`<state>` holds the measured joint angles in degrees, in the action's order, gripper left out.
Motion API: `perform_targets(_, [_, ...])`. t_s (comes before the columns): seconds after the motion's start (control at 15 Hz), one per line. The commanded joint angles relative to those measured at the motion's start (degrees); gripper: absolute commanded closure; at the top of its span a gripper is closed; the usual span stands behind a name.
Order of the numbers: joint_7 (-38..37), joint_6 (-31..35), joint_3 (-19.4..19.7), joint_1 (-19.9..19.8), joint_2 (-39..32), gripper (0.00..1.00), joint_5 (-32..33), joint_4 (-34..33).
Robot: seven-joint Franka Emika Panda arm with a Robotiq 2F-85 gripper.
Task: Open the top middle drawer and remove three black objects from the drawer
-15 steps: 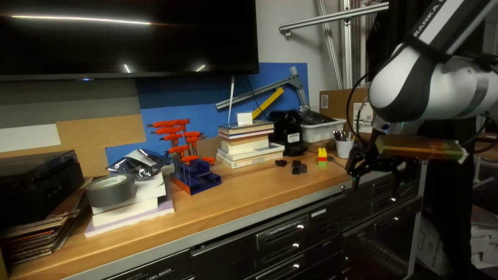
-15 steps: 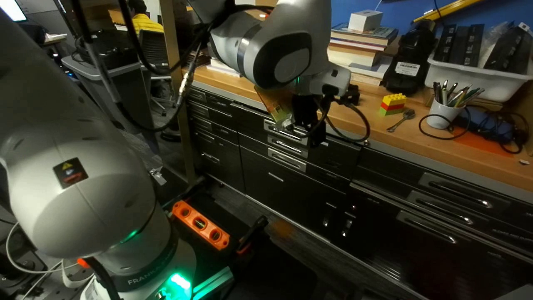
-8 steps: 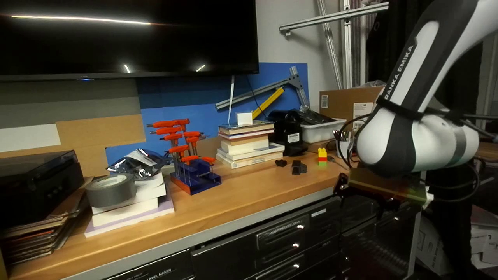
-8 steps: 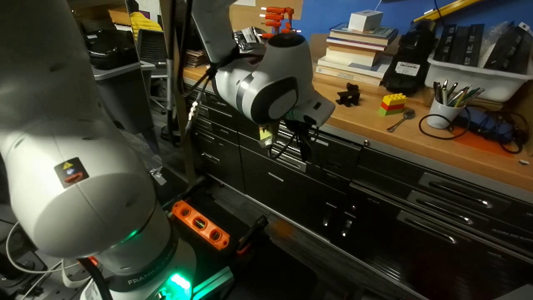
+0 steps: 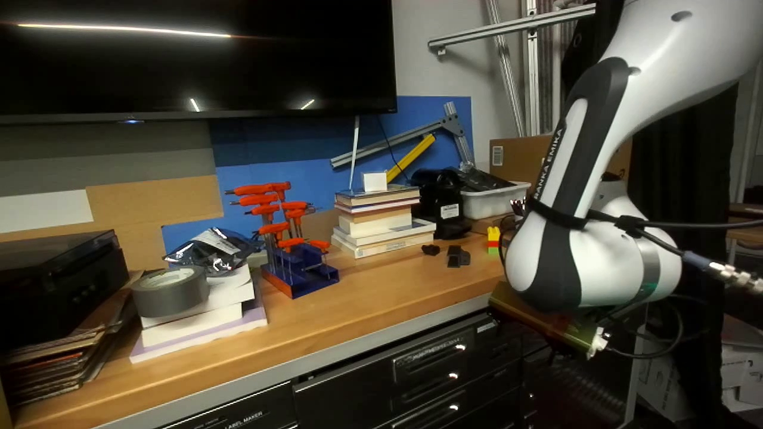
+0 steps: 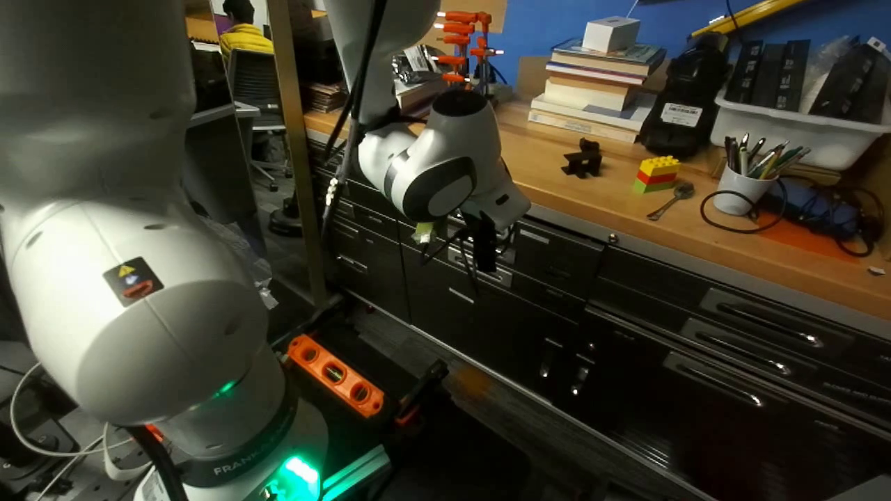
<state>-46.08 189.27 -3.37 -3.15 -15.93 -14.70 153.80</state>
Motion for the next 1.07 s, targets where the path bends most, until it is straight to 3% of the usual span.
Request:
perform_targets(0.0, [-4.3,4.7,-2.5,0.2,-4.6,0.00,-2.0,-4.4])
perform_targets(0.47, [-3.9,8.9,-4.0,0.6,-11.9,0.00,-6.4,-11.1])
perform_targets(1.0, [-4.2,11.4,-3.9,1.5,-14.2,0.00,-7.5,-13.7])
